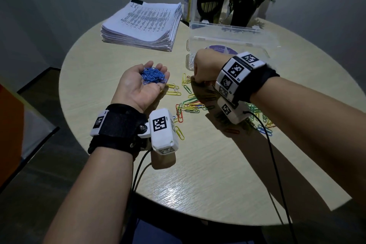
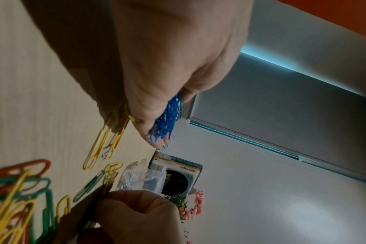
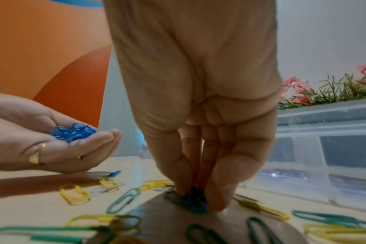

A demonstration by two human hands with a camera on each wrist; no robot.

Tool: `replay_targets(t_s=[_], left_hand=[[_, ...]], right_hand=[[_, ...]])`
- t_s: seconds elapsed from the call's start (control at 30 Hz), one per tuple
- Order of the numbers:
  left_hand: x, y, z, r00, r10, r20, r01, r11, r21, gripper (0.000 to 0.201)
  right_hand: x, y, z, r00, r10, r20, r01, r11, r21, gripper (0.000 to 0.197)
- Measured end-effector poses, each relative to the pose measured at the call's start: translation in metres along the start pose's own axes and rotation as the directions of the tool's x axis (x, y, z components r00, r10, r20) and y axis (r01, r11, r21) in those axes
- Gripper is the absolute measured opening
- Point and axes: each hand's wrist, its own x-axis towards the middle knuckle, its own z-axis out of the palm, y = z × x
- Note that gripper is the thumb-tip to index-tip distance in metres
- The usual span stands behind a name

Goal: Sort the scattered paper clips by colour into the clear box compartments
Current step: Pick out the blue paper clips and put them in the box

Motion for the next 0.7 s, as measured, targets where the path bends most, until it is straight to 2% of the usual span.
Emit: replay_targets(t_s=[0.2, 0.43, 0.7], left_hand=[[-0.001, 0.013, -0.003, 0.997, 0.068, -0.019, -0.068, 0.998, -0.004, 0.031], [-0.005, 0.031, -0.012, 0.991, 0.12, -0.053, -0.121, 0.992, -0.021, 0.03], [-0.005, 0.031, -0.01, 0.992, 0.115, -0.057, -0.119, 0.991, -0.067, 0.03]], right_hand=[[-0.003, -0.003, -0.001, 1.0, -0.027, -0.001, 0.027, 1.0, 0.003, 0.03], [-0.013, -0.02, -0.018, 0.996, -0.062, -0.066, 0.077, 0.96, 0.269, 0.029], [0.019, -0.06, -0.011, 0.982, -0.117, -0.145, 0.146, 0.966, 0.212, 0.029]])
